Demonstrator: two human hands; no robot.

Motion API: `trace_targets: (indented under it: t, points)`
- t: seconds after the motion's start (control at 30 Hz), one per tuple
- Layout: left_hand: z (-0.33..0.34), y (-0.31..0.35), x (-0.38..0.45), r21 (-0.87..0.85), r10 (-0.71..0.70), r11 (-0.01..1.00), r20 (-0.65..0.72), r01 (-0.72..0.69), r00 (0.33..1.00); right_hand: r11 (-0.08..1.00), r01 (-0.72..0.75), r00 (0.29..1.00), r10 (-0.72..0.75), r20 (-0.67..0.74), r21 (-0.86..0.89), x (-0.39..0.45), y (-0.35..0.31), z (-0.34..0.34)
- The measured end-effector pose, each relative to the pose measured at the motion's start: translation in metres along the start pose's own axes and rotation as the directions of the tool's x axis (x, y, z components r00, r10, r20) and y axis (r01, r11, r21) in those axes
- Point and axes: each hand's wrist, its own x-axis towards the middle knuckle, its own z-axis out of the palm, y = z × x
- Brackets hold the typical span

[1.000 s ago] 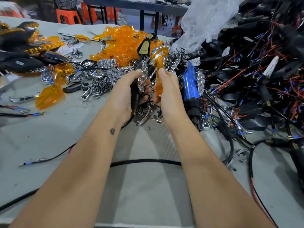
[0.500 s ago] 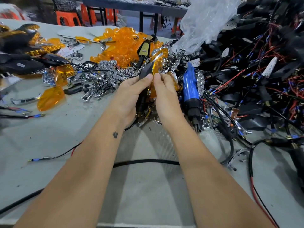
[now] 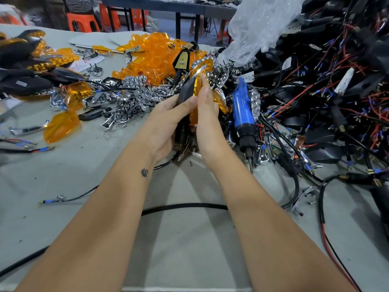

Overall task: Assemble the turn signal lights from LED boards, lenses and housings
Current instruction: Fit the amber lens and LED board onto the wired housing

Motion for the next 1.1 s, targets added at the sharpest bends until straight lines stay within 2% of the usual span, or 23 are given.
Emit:
trace_targets:
  t: [0.27, 0.53, 0.67, 0.87, 1.0, 1.1]
  points:
    - [-0.005, 0.002, 0.000, -0.019, 0.004, 1.000, 0.040, -0.003, 0.999, 1.000, 0.006, 0.999, -0.005, 0.054, -0.017, -0.002, -0.001, 0.000]
    - [0.000, 0.005, -0.002, 0.014, -0.117, 0.993, -0.055, 0.117, 0.992, 0.999, -0.018, 0.995, 0.023, 0.094, -0.051, -0.004, 0.003, 0.001]
    - [0.001, 0.005, -0.004, -0.013, -0.107, 0.994, -0.026, 0.107, 0.994, 0.999, 0.008, 0.997, -0.006, 0.075, -0.031, -0.003, 0.005, 0.002]
    - [0.008, -0.003, -0.001, 0.018, 0.062, 0.998, -0.053, -0.061, 0.997, 0.995, 0.075, 0.996, -0.072, 0.045, -0.071, -0.001, 0.001, -0.002]
    - [0.015, -0.010, 0.000, 0.225, 0.260, 0.943, -0.041, -0.244, 0.965, 0.963, 0.126, 0.986, -0.149, -0.081, -0.238, 0.001, -0.004, -0.008]
    - [0.013, -0.014, 0.000, 0.438, 0.370, 0.827, 0.045, -0.351, 0.928, 0.960, 0.106, 0.979, -0.146, -0.141, -0.261, 0.003, -0.005, -0.009]
